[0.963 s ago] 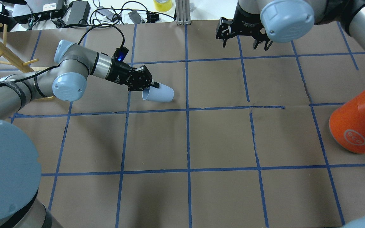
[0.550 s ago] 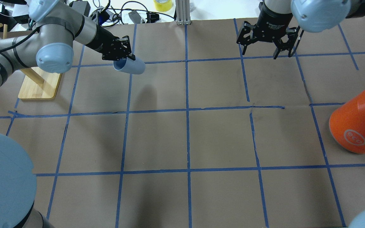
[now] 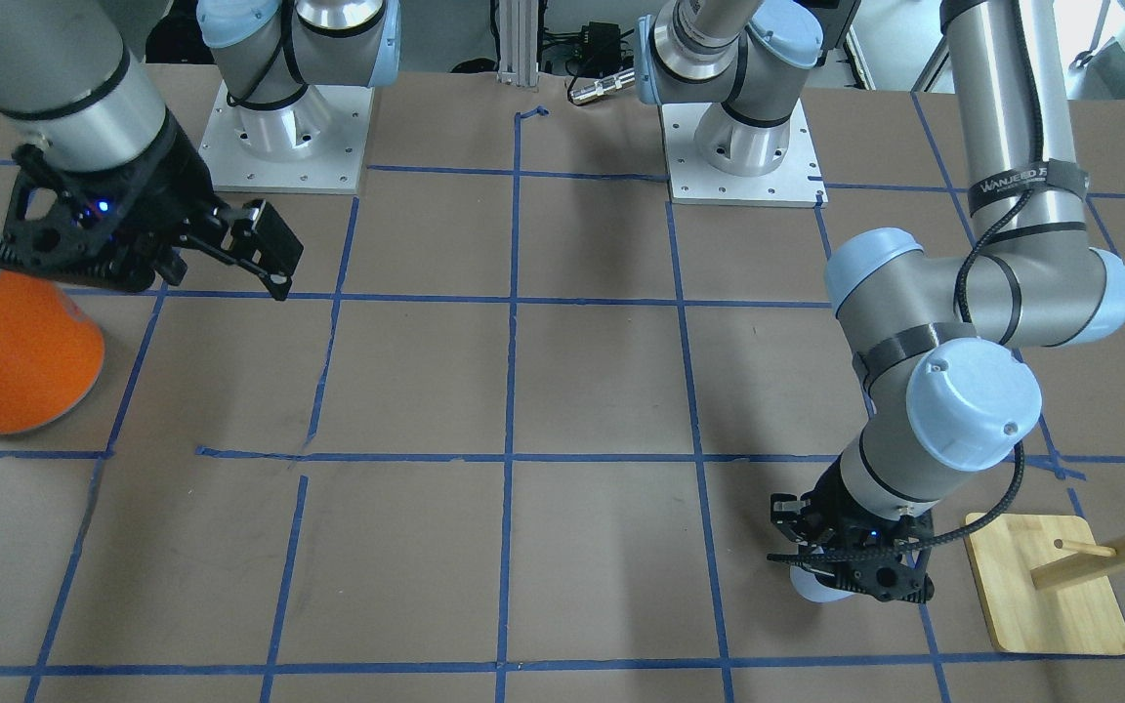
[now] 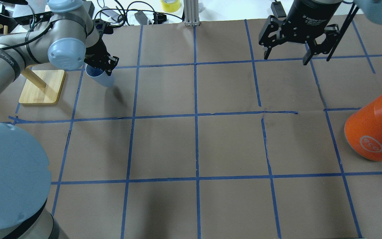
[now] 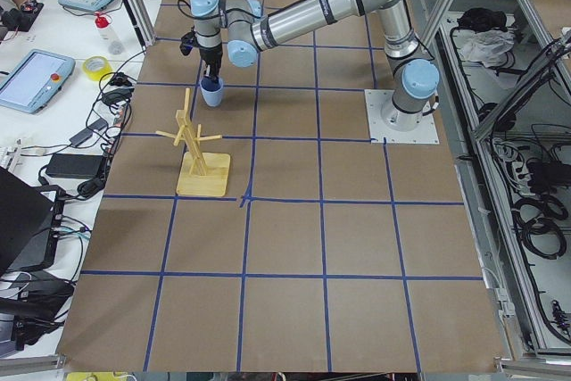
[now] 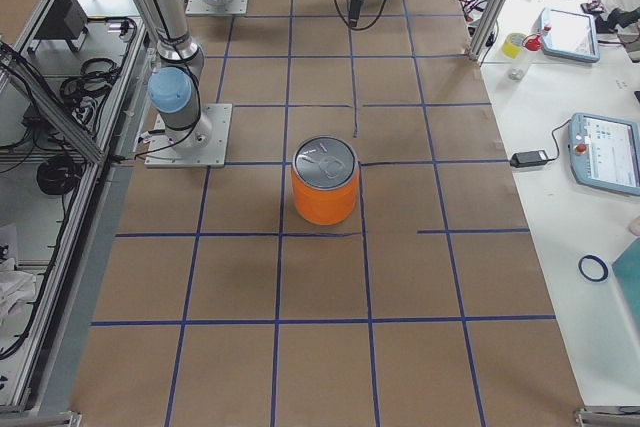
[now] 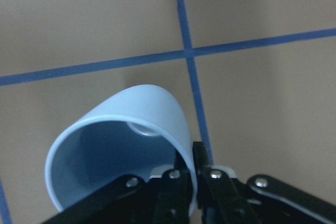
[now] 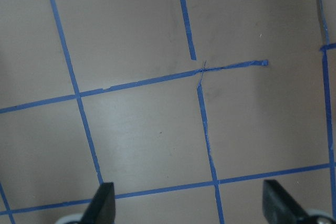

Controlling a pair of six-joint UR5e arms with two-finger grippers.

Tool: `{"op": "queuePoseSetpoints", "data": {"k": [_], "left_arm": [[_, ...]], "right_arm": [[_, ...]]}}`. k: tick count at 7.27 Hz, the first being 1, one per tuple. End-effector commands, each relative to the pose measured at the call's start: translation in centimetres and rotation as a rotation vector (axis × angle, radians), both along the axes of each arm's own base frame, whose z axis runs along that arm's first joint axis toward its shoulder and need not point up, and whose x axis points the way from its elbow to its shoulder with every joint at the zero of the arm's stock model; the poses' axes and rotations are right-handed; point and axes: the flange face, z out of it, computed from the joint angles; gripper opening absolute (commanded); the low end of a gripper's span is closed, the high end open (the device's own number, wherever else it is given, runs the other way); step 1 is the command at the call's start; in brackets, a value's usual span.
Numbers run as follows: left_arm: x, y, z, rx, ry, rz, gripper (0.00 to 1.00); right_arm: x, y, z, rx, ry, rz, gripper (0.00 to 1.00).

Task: Flip cup
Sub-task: 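Rotate the cup upright with the left gripper and place it down, then open the left gripper and raise it away from the upright cup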

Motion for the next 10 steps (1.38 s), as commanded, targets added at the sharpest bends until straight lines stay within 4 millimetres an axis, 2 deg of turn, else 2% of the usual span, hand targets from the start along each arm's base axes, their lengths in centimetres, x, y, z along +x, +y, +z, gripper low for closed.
{"op": "queuePoseSetpoints", "data": {"k": [1, 2, 3, 5, 6, 7, 8, 9, 10], "left_arm": [[0.1, 0.0, -1.5, 0.022, -0.016, 0.012, 0.86], [-0.1, 0.1, -1.1, 0.017, -0.016, 0.015, 1.00], [-1.5, 0.5, -0.3, 0.014, -0.018, -0.003, 1.00], [-7.2, 3.3, 4.9, 0.022, -0.036, -0.049, 1.00], [-9.4, 5.7, 8.6, 0.024, -0.030, -0.079, 1.00], [-10.4, 8.3, 13.5, -0.021, -0.020, -0.095, 1.00], [-10.5, 11.9, 18.5, -0.010, -0.021, -0.105, 1.00], [-10.3, 16.0, 24.3, -0.063, -0.013, -0.108, 1.00], [-10.2, 18.3, 25.5, -0.067, 0.008, -0.126, 1.00]], "right_arm": [[0.1, 1.9, 1.2, 0.013, 0.008, 0.006, 1.00], [0.0, 1.6, 0.1, 0.031, 0.009, 0.054, 1.00], [0.0, 1.5, -1.7, 0.042, 0.004, 0.142, 1.00], [-0.9, 1.7, -3.5, 0.052, 0.085, 0.154, 1.00], [-0.8, 1.8, -4.8, 0.076, 0.075, 0.151, 1.00], [-0.8, 1.7, -5.3, 0.084, 0.078, 0.158, 1.00], [-1.4, 1.4, -4.3, 0.057, 0.085, 0.144, 1.00], [-1.3, 1.3, -4.2, 0.037, 0.093, 0.132, 1.00], [-1.3, 1.3, -4.6, 0.043, 0.095, 0.131, 1.00]]}}
